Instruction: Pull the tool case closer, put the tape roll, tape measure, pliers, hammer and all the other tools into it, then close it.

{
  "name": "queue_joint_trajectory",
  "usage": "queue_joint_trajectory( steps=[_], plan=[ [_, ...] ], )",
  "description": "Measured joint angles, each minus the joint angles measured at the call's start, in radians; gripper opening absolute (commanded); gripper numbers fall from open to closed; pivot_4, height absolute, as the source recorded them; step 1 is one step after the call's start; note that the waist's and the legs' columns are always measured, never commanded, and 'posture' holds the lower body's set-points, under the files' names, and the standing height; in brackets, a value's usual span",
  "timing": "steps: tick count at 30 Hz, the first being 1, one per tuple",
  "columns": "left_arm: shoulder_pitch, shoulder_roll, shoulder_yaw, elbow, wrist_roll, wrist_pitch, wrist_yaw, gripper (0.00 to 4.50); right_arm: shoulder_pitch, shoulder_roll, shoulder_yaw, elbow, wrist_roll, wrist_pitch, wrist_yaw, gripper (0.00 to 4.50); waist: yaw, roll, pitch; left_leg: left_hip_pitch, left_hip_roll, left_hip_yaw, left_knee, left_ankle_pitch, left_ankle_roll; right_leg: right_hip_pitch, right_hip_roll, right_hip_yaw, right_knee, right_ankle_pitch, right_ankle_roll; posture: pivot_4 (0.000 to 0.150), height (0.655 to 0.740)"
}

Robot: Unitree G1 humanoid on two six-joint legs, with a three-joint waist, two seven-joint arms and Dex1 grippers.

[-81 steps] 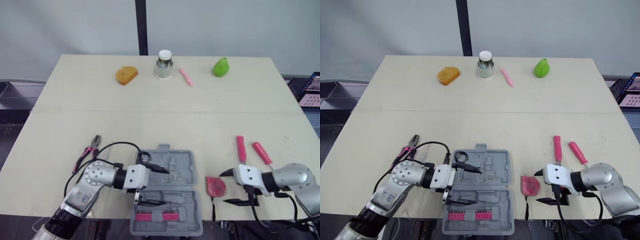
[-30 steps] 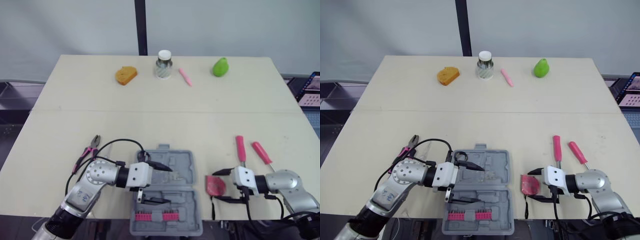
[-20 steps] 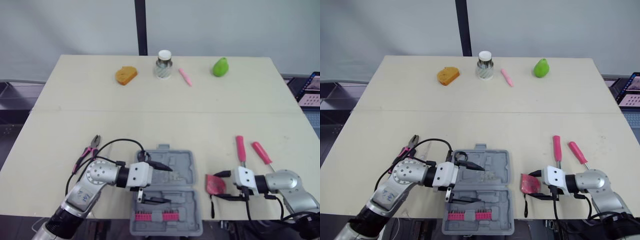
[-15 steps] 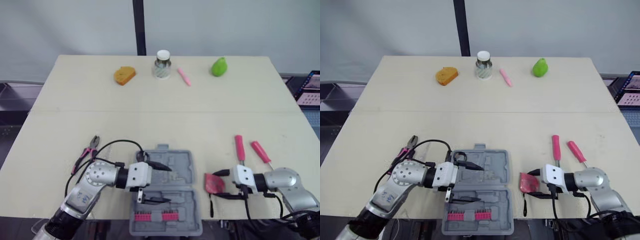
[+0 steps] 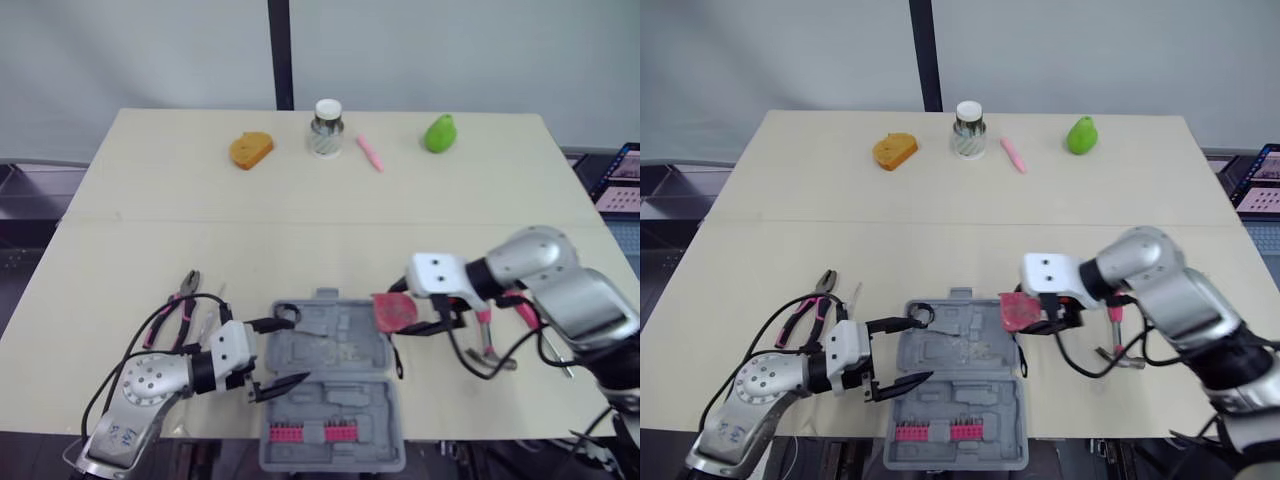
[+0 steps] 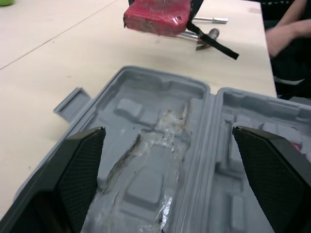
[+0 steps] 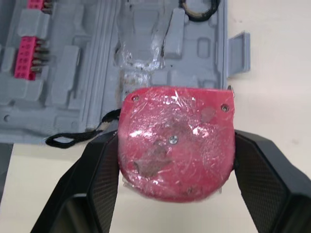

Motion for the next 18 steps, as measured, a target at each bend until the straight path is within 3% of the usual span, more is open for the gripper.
queue_joint_trajectory(
  steps=[6, 18],
  plan=[
    [-0.004, -0.013, 0.016, 0.008, 0.006, -0.023, 0.025, 4.50, -0.038, 0.045, 0.109, 0.067, -0.098, 0.029, -0.002, 2.90, -0.002, 0.000, 0.000, 0.000, -0.001, 0.001, 0.000, 0.000, 0.000, -0.001, 0.000, 0.000, 0.001, 0.000, 0.000, 0.150, 0.7400],
    [-0.009, -0.040, -0.013, 0.008, 0.029, -0.042, 0.043, 4.50, -0.063, 0.137, 0.181, 0.092, -0.218, 0.092, -0.057, 2.90, -0.002, 0.000, 0.000, 0.000, 0.000, 0.001, 0.000, 0.000, 0.000, -0.001, 0.000, 0.000, 0.002, 0.000, 0.000, 0.150, 0.7400]
  ],
)
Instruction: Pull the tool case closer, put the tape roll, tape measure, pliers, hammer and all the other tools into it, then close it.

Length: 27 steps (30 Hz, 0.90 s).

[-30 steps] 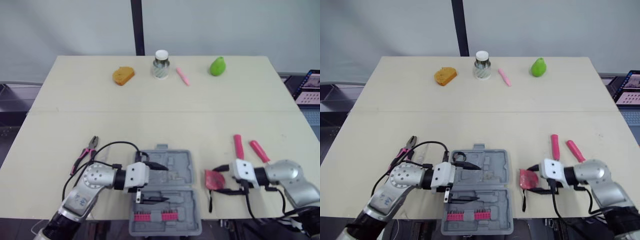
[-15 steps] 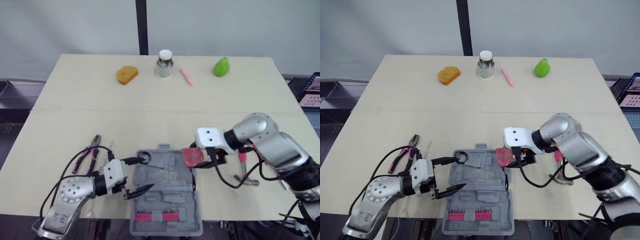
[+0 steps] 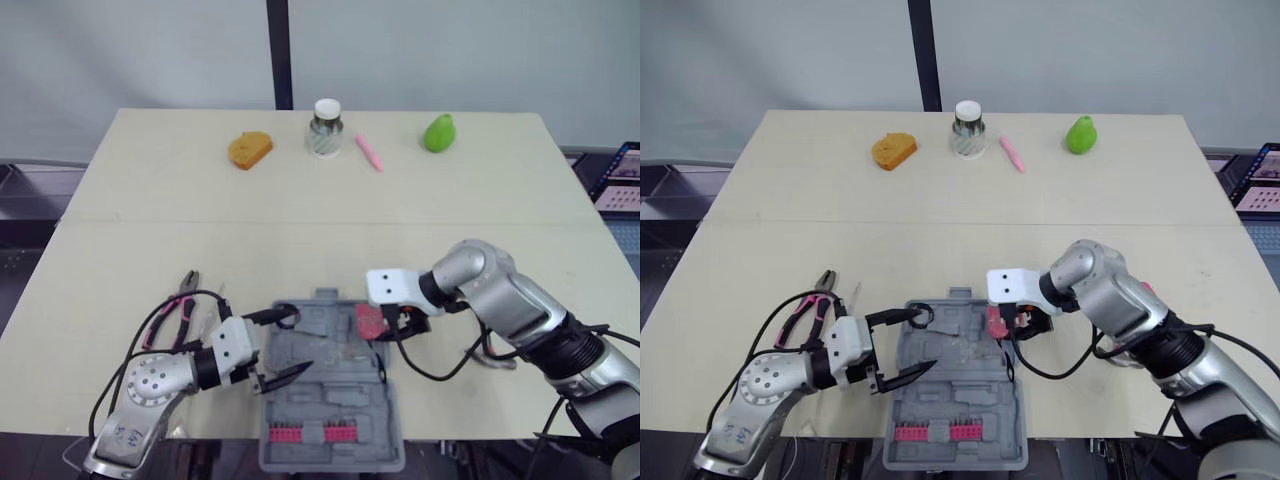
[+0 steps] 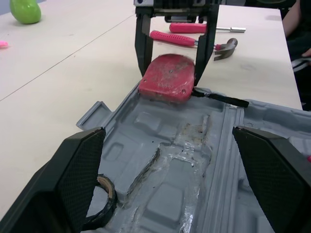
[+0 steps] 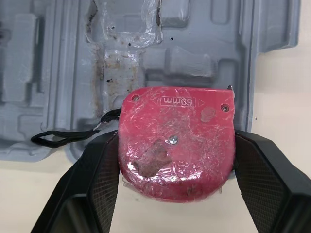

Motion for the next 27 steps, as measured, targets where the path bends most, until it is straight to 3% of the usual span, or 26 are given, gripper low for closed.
queue_joint_trajectory(
  steps=[27],
  plan=[
    [-0.026, 0.020, -0.004, 0.002, 0.004, 0.004, -0.013, 4.50, 0.000, 0.099, 0.033, 0.061, -0.077, -0.007, -0.046, 2.90, -0.003, 0.000, 0.000, 0.000, 0.000, 0.000, -0.001, 0.000, 0.000, -0.001, 0.000, 0.000, 0.000, 0.000, 0.000, 0.150, 0.7400]
  ],
)
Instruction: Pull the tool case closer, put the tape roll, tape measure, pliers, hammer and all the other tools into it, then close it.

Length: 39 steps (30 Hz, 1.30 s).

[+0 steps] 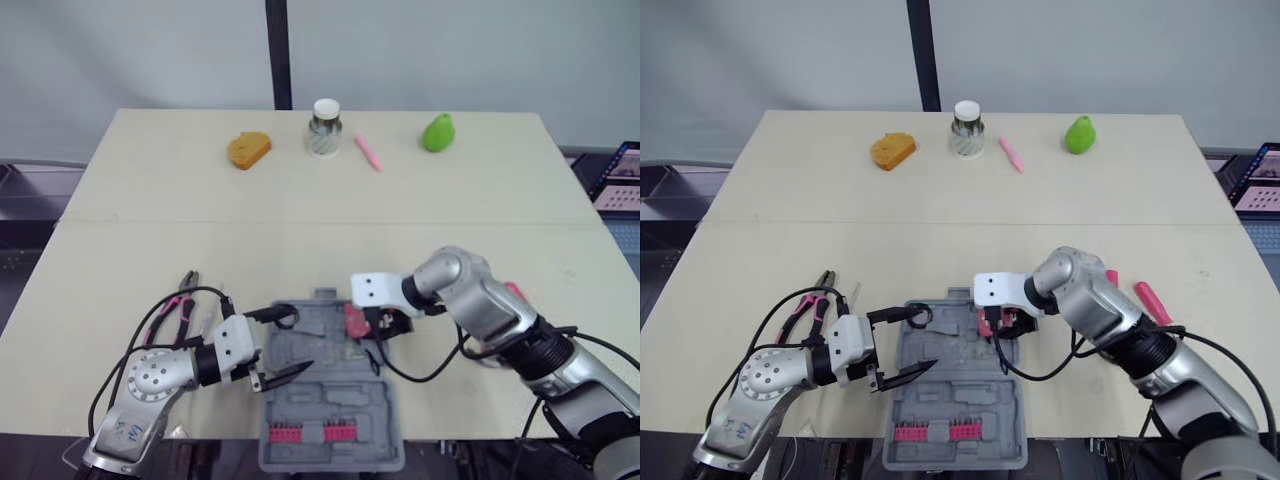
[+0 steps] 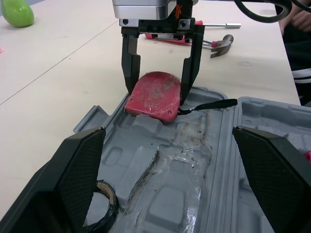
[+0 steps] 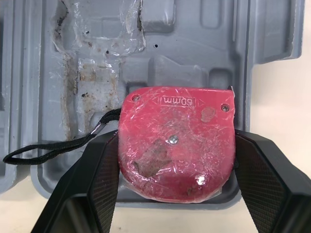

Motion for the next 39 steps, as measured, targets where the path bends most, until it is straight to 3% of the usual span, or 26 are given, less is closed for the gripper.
queue_joint_trajectory(
  steps=[10, 11, 12, 13, 20, 27, 30, 33, 39],
  plan=[
    [0.000, 0.002, 0.000, 0.000, 0.000, 0.001, -0.001, 4.50, 0.000, 0.000, 0.000, 0.010, -0.004, -0.021, -0.001, 2.90, 0.000, 0.000, 0.000, 0.000, 0.000, 0.000, 0.000, 0.000, 0.000, 0.000, 0.000, 0.000, 0.000, 0.000, 0.000, 0.150, 0.7400],
    [0.000, 0.002, 0.000, 0.000, 0.000, 0.001, -0.002, 4.50, 0.000, 0.000, 0.000, 0.010, -0.004, -0.021, -0.001, 3.95, 0.000, 0.000, 0.000, 0.000, 0.000, 0.000, 0.000, 0.000, 0.000, 0.000, 0.000, 0.000, 0.000, 0.000, 0.000, 0.150, 0.7400],
    [-0.001, 0.002, 0.000, 0.000, 0.000, 0.001, -0.002, 4.50, 0.000, 0.000, 0.000, 0.010, -0.004, -0.020, -0.001, 4.36, 0.000, 0.000, 0.000, 0.000, 0.000, 0.000, 0.000, 0.000, 0.000, 0.000, 0.000, 0.000, 0.000, 0.000, 0.000, 0.150, 0.7400],
    [-0.003, 0.002, -0.001, 0.000, 0.000, 0.001, -0.003, 4.50, 0.000, 0.000, 0.000, 0.007, -0.003, -0.020, -0.001, 4.48, 0.000, 0.000, 0.000, 0.000, 0.000, 0.000, 0.000, 0.000, 0.000, 0.000, 0.000, 0.000, 0.000, 0.000, 0.000, 0.150, 0.7400],
    [-0.014, 0.002, -0.006, 0.000, -0.001, 0.001, -0.011, 4.50, 0.000, -0.017, -0.039, -0.070, 0.046, 0.010, 0.019, 4.48, 0.000, 0.000, 0.000, 0.000, 0.000, 0.000, 0.000, 0.000, 0.000, 0.000, 0.000, 0.000, 0.000, 0.000, 0.000, 0.150, 0.7400],
    [-0.012, 0.002, -0.008, -0.002, -0.006, 0.012, -0.010, 4.50, 0.070, -0.042, -0.212, -0.146, 0.213, -0.026, 0.033, 4.48, 0.004, 0.000, 0.000, 0.000, 0.000, 0.000, 0.000, 0.000, 0.000, 0.000, 0.000, 0.000, -0.001, 0.000, 0.000, 0.150, 0.7400],
    [-0.011, 0.001, -0.008, -0.002, -0.008, 0.014, -0.010, 4.50, 0.161, -0.001, -0.292, -0.093, 0.278, -0.157, 0.006, 3.63, 0.003, 0.000, 0.000, 0.000, 0.000, 0.001, -0.001, 0.000, 0.000, 0.001, 0.000, 0.000, -0.001, 0.000, 0.000, 0.150, 0.7400],
    [-0.011, 0.001, -0.009, -0.002, -0.008, 0.015, -0.011, 4.50, 0.214, 0.022, -0.327, -0.007, 0.311, -0.255, -0.013, 2.18, 0.002, 0.000, 0.000, 0.001, 0.000, 0.001, -0.001, 0.000, 0.000, 0.000, 0.000, 0.001, 0.000, 0.000, 0.000, 0.150, 0.7400],
    [-0.012, 0.001, -0.008, -0.002, -0.008, 0.016, -0.016, 4.50, 0.239, 0.083, -0.367, 0.126, 0.347, -0.376, -0.044, 2.18, -0.002, 0.000, 0.000, 0.001, 0.001, 0.002, -0.001, 0.000, 0.000, 0.000, 0.001, 0.001, 0.000, 0.000, 0.000, 0.150, 0.7400]
  ],
)
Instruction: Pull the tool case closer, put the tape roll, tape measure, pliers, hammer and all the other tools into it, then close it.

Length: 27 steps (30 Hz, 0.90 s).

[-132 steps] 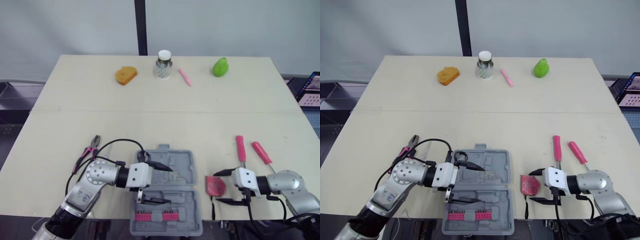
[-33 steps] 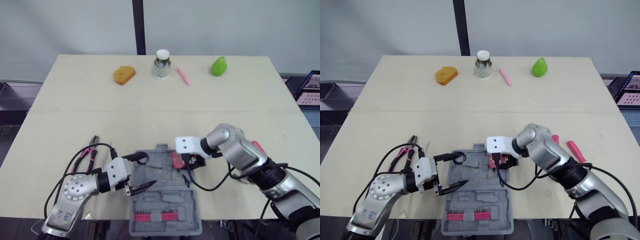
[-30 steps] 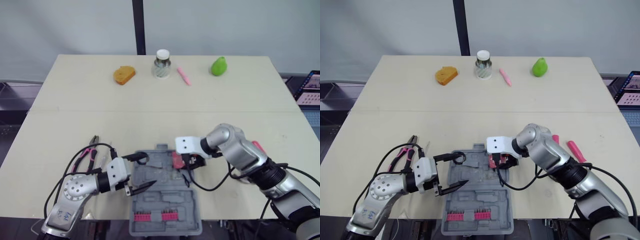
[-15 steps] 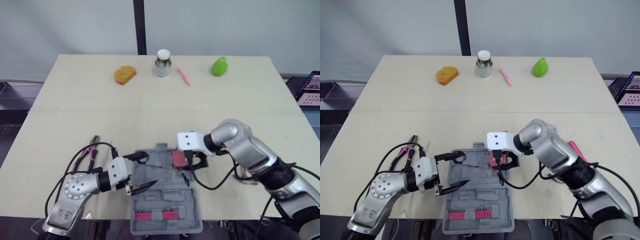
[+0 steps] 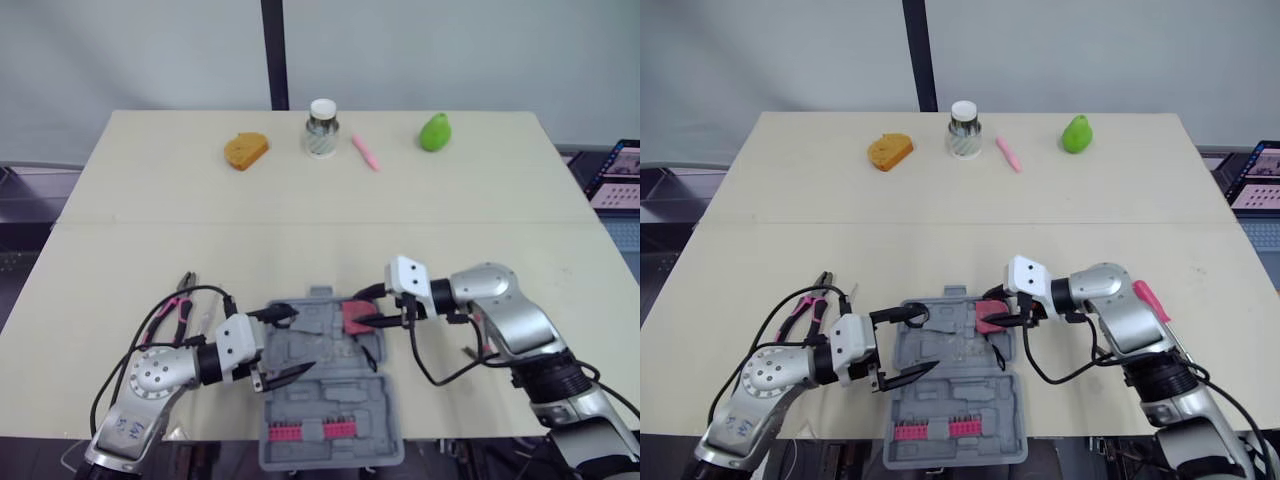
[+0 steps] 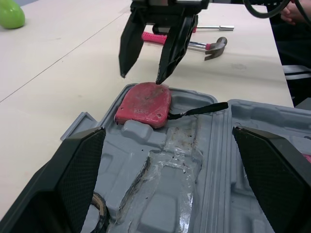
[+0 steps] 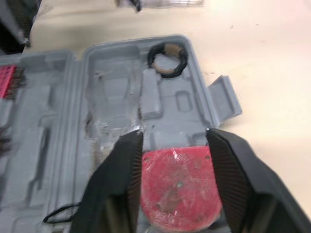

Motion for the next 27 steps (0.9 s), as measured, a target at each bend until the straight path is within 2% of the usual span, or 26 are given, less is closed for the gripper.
queue_joint_trajectory(
  steps=[8, 27],
  plan=[
    [0.000, 0.006, 0.001, -0.004, 0.000, 0.009, -0.005, 4.50, 0.016, 0.024, 0.003, 0.128, -0.010, -0.110, -0.018, 2.18, 0.003, 0.000, 0.000, 0.000, 0.000, 0.000, 0.000, 0.000, 0.000, 0.000, 0.000, 0.000, 0.000, 0.000, 0.000, 0.150, 0.7400],
    [0.000, 0.017, 0.004, -0.072, -0.011, 0.072, -0.004, 4.50, 0.022, 0.059, 0.022, 0.308, -0.087, -0.323, -0.030, 2.18, 0.001, -0.001, -0.001, 0.003, 0.000, 0.000, 0.000, 0.000, 0.000, 0.002, 0.000, 0.001, 0.000, 0.000, 0.000, 0.150, 0.7400]
  ],
)
